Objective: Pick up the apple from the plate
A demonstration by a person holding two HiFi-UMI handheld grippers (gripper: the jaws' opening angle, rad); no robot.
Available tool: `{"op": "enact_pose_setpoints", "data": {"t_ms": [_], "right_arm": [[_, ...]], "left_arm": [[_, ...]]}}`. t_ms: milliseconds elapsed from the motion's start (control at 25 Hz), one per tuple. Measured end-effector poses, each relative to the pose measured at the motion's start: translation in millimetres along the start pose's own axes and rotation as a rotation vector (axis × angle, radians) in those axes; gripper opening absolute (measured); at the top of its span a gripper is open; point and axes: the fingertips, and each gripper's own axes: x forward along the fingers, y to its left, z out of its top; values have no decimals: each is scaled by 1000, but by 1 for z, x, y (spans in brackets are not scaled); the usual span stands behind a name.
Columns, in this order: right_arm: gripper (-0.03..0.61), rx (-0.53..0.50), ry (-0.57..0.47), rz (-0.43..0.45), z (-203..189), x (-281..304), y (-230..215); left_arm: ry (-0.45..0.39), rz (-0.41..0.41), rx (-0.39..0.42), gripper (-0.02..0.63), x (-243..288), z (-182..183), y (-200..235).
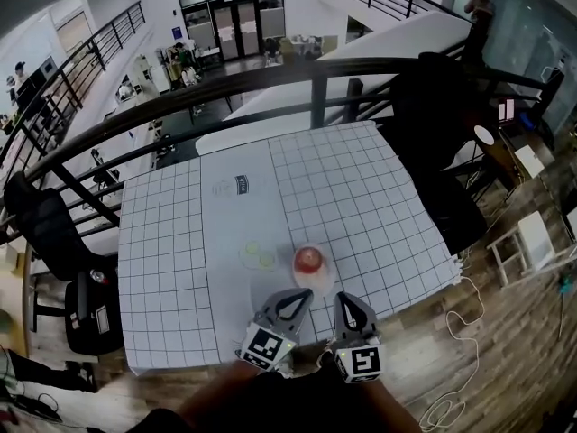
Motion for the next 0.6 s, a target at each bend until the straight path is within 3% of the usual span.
{"op": "enact_pose_setpoints", "data": {"t_ms": [240,600], "right_arm": [[25,46,13,26,-12,24,-14],[25,21,55,92,-26,48,-32]], "left_arm": [[40,63,-32,21,22,-20,16],[73,107,-40,21,52,-44,36]]}}
